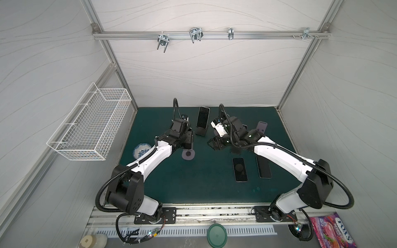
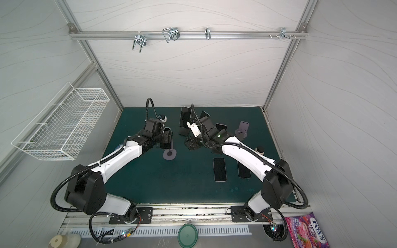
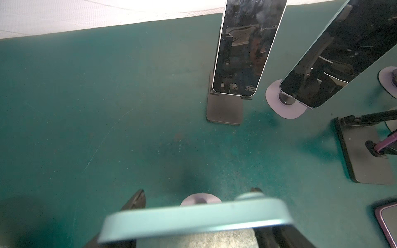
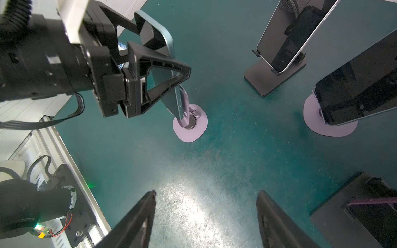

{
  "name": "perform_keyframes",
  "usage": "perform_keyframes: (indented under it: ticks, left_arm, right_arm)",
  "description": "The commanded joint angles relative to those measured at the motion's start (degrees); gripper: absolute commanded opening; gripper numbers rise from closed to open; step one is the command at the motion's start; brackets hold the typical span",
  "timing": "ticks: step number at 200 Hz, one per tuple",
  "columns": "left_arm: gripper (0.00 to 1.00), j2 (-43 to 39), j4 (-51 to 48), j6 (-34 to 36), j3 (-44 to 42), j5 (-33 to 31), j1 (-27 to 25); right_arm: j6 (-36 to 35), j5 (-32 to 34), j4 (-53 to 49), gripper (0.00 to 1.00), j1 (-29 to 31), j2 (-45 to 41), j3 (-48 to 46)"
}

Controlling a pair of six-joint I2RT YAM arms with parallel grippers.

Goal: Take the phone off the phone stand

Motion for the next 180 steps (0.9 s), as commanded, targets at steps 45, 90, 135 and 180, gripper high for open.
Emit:
perform_keyframes:
  ticks: [45,90,135,180]
  left_arm:
    - [0.65,-4.0,0.7,0.1,2.7,0.4,0.2]
    - [0.64,-8.1,-1.9,-1.2,2.8,-0.4,0.2]
    - [0.63,-15.2,-8.6,-4.1,0.6,-0.3,0.2]
    - [0.62,-25.0,-17.1,-7.0,-3.7,-0.8,0.2]
  right_arm:
    - [-0.6,-1.0,0.0,0.75,-0.2,-1.8,1.4]
    - [-0.1,-1.0,-0.9,0.75,-0.3,-4.1,1.4]
    - [1.1,-0.3,-3.4,0.75,-0.1,-7.3,1.0]
    - [3.2,0.7,-4.5,0.75,1.3,-10.7,-1.5]
